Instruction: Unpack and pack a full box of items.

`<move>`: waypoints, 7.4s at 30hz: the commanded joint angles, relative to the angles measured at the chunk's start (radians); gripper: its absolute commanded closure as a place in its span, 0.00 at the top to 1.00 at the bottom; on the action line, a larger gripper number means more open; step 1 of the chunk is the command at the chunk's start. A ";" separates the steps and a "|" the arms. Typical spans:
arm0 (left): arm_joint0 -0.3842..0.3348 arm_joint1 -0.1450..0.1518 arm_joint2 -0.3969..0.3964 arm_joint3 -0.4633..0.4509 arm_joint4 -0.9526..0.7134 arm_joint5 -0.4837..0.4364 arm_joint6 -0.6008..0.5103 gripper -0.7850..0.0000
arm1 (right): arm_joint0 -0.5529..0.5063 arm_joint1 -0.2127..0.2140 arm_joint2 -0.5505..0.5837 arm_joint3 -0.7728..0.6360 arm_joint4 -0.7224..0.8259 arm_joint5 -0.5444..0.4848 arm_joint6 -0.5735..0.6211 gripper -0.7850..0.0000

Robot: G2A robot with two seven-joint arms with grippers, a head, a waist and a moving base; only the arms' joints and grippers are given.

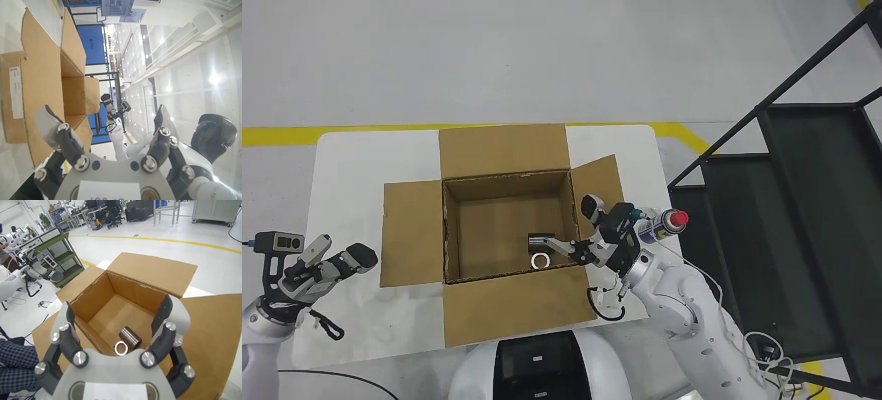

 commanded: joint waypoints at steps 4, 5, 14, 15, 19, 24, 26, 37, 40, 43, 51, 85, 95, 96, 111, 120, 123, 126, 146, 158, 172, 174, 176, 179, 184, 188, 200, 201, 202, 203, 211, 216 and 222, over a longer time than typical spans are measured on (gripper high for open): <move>0.000 0.000 0.000 0.000 0.000 0.000 0.000 1.00 | 0.000 0.000 0.000 0.000 0.000 0.000 0.000 1.00; 0.000 0.000 0.000 0.000 0.000 0.000 0.000 1.00 | 0.000 0.000 0.000 0.000 0.000 0.000 0.000 1.00; 0.000 0.000 0.000 0.000 0.000 0.000 0.000 1.00 | 0.000 0.000 0.000 0.000 0.000 0.000 0.000 1.00; 0.000 0.000 0.000 0.000 0.000 0.000 0.000 1.00 | 0.000 0.000 0.000 0.000 0.000 0.000 0.000 1.00; 0.000 0.000 0.000 0.000 0.000 0.000 0.000 1.00 | 0.000 0.000 0.000 0.000 0.000 0.000 0.000 1.00; 0.000 0.000 0.000 0.000 0.000 0.000 0.000 1.00 | 0.066 0.000 -0.035 0.007 0.055 -0.033 0.117 1.00; 0.000 0.000 0.000 0.000 0.000 0.000 0.000 1.00 | 0.138 0.000 -0.056 0.018 0.112 -0.057 0.222 1.00; 0.000 0.000 0.000 0.000 0.000 0.000 0.000 1.00 | 0.511 -0.003 -0.253 0.189 0.316 -0.122 0.876 1.00; 0.000 0.000 0.000 0.000 0.000 0.000 0.000 1.00 | 0.570 -0.006 -0.308 0.231 0.314 -0.136 0.944 1.00; 0.000 0.000 0.000 0.000 0.000 0.000 0.000 1.00 | 0.611 -0.009 -0.356 0.266 0.289 -0.161 0.965 1.00; 0.000 0.000 0.000 0.000 0.000 0.000 0.000 1.00 | 0.619 -0.010 -0.368 0.272 0.277 -0.174 0.970 1.00; 0.000 0.000 0.000 0.000 0.000 0.000 0.000 1.00 | 0.834 -0.052 -0.583 0.563 0.106 -0.066 0.995 1.00; 0.000 0.000 0.000 0.000 0.000 0.000 0.000 1.00 | 0.906 -0.098 -0.706 0.678 0.016 -0.029 0.966 0.89; 0.000 0.000 0.000 0.000 0.000 0.000 0.000 1.00 | 0.912 -0.102 -0.714 0.684 0.011 -0.025 0.968 0.83; 0.000 0.000 0.000 0.000 0.000 0.000 0.000 1.00 | 0.976 -0.166 -0.826 0.797 0.003 -0.057 0.982 0.78; 0.000 0.000 0.000 0.000 0.000 0.000 0.000 1.00 | 1.001 -0.203 -0.874 0.873 -0.023 -0.057 0.972 0.67; 0.000 0.000 0.000 0.000 0.000 0.000 0.000 1.00 | 1.010 -0.216 -0.886 0.894 -0.028 -0.052 0.979 0.60; 0.000 0.000 0.000 0.000 0.000 0.000 0.000 1.00 | 1.019 -0.228 -0.895 0.913 -0.034 -0.043 0.984 0.54; 0.000 0.000 0.000 0.000 0.000 0.000 0.000 1.00 | 1.005 -0.214 -0.802 0.693 -0.053 0.045 1.112 0.00; 0.000 0.000 0.000 0.000 0.000 0.000 0.000 1.00 | 0.839 -0.135 -0.670 0.442 -0.186 0.032 1.013 0.00; 0.000 0.000 0.000 0.000 0.000 0.000 0.000 1.00 | 0.825 -0.130 -0.663 0.430 -0.208 0.032 0.988 0.00; 0.000 0.000 0.000 0.000 0.000 0.000 0.000 1.00 | 0.825 -0.130 -0.663 0.430 -0.208 0.032 0.988 0.00; 0.000 0.000 0.000 0.000 0.000 0.000 0.000 1.00 | 0.825 -0.130 -0.663 0.430 -0.208 0.032 0.988 0.00; 0.000 0.000 0.000 0.000 0.000 0.000 0.000 1.00 | 0.825 -0.130 -0.663 0.430 -0.208 0.032 0.988 0.00; 0.000 0.000 0.000 0.000 0.000 0.000 0.000 1.00 | 0.825 -0.130 -0.663 0.430 -0.208 0.032 0.988 0.00; 0.000 0.000 0.000 0.000 0.000 0.000 0.000 1.00 | 0.825 -0.130 -0.663 0.430 -0.208 0.032 0.988 0.00; 0.000 0.000 0.000 0.000 0.000 0.000 0.000 1.00 | 0.814 -0.126 -0.646 0.419 -0.218 0.045 0.949 0.00; 0.000 0.000 0.000 0.000 0.000 0.000 0.000 1.00 | 0.806 -0.122 -0.630 0.414 -0.219 0.046 0.934 0.00; 0.000 0.000 0.000 0.000 0.000 0.000 0.000 1.00 | 0.801 -0.118 -0.618 0.408 -0.229 0.040 0.932 0.00; 0.000 0.000 0.000 0.000 0.000 0.000 0.000 1.00 | 0.790 -0.114 -0.595 0.392 -0.217 0.048 0.906 0.00; 0.000 0.000 0.000 0.000 0.000 0.000 0.000 1.00 | 0.667 -0.062 -0.405 0.183 -0.251 0.039 0.859 0.00; 0.000 0.000 0.000 0.000 0.000 0.000 0.000 1.00 | 0.523 -0.025 -0.233 0.020 -0.221 0.023 0.812 0.00; 0.000 0.000 0.000 0.000 0.000 0.000 0.000 1.00 | 0.345 0.006 -0.043 -0.132 -0.128 -0.021 0.687 0.00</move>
